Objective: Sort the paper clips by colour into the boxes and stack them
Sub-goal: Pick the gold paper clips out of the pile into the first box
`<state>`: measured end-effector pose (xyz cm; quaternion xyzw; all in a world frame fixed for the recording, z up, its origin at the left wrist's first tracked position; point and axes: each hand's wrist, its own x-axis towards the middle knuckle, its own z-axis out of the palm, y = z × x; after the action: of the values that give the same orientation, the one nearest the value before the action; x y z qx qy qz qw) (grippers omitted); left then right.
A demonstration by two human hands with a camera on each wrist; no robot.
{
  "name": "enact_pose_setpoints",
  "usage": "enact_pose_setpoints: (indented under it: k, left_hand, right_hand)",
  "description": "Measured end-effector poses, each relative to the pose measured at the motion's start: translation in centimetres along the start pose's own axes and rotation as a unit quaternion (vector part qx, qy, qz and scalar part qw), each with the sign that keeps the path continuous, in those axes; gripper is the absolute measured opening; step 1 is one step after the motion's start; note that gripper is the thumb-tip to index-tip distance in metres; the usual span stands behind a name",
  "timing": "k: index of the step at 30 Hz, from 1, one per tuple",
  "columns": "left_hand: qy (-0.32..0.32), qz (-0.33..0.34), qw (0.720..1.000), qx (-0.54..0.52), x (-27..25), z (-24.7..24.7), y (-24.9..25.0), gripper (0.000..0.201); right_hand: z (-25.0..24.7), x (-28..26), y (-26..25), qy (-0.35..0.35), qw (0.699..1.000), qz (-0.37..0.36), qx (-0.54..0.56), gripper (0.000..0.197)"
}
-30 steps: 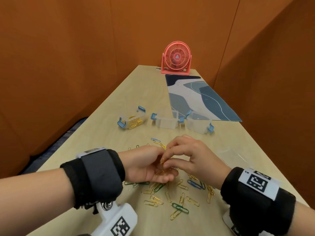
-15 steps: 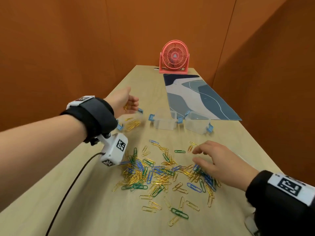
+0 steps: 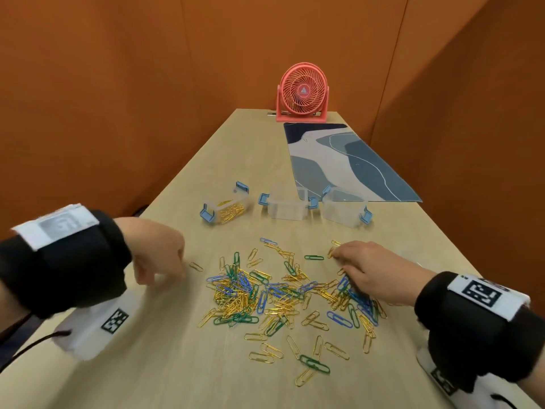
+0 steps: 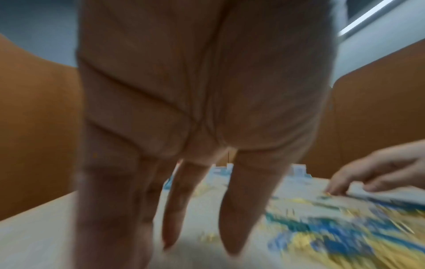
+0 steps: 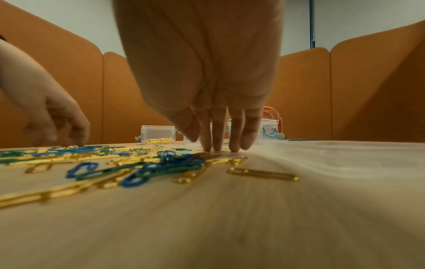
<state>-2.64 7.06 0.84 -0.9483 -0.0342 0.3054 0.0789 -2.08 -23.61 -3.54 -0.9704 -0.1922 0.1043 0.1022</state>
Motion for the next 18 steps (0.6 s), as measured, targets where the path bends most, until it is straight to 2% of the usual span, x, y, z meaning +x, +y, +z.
enact_pose_setpoints:
  k: [3,5,8,10,12,14,16,18]
  left_hand:
    - [0.07,0.06,0.996,0.002,0.2,1.7,0.1,0.029]
    - [0.118,0.135,0.982,-0.06,0.5,2.6,1.1,0.02]
    - [0.145,0.229,0.95,-0.156,0.4,2.8,2.6,0.015]
    - [0.143,0.262,0.938,-0.176,0.1,2.5,2.9,0.037]
    - [0.129,0.268,0.942,-0.156,0.1,2.7,3.0,0.069]
    - [0.112,0.274,0.944,-0.144,0.3,3.2,3.4,0.089]
    - [0.112,0.288,0.937,-0.162,0.5,3.7,4.0,0.09]
    - [0.13,0.299,0.93,-0.171,0.4,3.7,4.4,0.081]
  right_hand:
    - [-0.2,-0.3,-0.6,-0.003,1.0,-0.027,0.014,0.033]
    - [-0.4,-0.6,-1.1,-0.007,0.998,-0.044,0.037,0.028]
    - [-0.5,-1.5,-2.0,-0.008,0.996,-0.049,0.079,0.027]
    - [-0.5,-2.1,-2.4,0.001,0.995,-0.051,0.088,0.047]
    - [-0.4,-2.5,-3.0,0.003,0.995,-0.07,0.076,0.061]
    - [0.0,-2.6,-3.7,-0.003,0.992,-0.107,0.07,0.072]
    - [0.4,-2.3,-4.6,-0.002,0.988,-0.145,0.061,0.082]
    - [0.9,-1.7,-5.4,0.0,0.984,-0.172,0.056,0.085]
